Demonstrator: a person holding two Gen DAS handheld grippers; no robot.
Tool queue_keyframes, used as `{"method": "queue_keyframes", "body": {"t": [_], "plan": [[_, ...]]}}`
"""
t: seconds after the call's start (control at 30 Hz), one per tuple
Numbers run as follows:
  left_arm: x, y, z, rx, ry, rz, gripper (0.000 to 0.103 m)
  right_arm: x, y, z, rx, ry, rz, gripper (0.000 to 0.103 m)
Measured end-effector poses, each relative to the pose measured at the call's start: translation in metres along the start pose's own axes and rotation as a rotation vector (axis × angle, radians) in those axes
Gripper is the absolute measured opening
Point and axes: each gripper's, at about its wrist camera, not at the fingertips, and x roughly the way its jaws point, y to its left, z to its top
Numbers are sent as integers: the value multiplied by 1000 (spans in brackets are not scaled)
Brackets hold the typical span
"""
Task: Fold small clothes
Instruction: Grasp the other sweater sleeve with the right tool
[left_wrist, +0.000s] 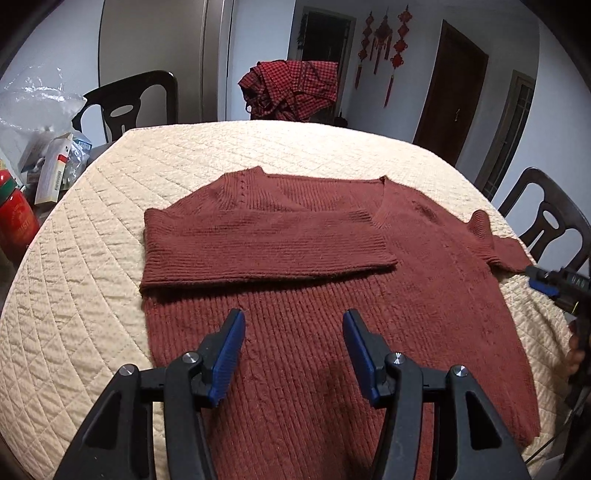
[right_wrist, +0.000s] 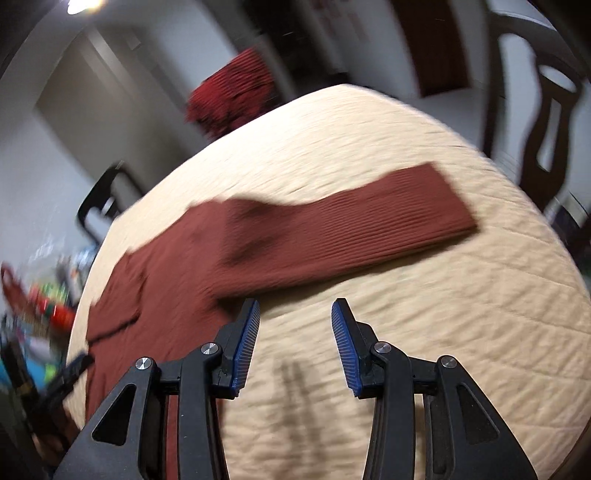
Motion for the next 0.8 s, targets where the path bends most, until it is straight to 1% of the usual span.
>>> {"method": "queue_keyframes", "body": {"t": [0.13,0.23,0.37,0.47,0.5,0.53,0.57,0.6,0.7,0.8], "plan": [[7,1,-4,-4,21,15,58,1,-25,9,104,-30,-72,42],[11,4,-7,-22,38,14,58,6,-32,15,136,-33,-57,42],[12,3,-9,-20,40,12,60,13,-39,27,164,-50,-64,42],[12,2,-10,-16,43,9,62,13,-47,33,189,-77,-61,42],[12,2,-9,-16,43,8,62,14,-47,34,185,-85,-70,38],[12,3,-9,-16,44,7,62,15,-48,36,182,-89,-82,22],[12,3,-10,-17,44,5,63,16,-48,37,182,-86,-87,13],[12,3,-9,-18,44,4,63,18,-49,38,186,-82,-82,10],[12,3,-9,-18,44,3,63,12,-42,42,168,-107,-72,10],[12,3,-9,-19,44,1,63,-3,-16,47,102,-147,0,10]]}}
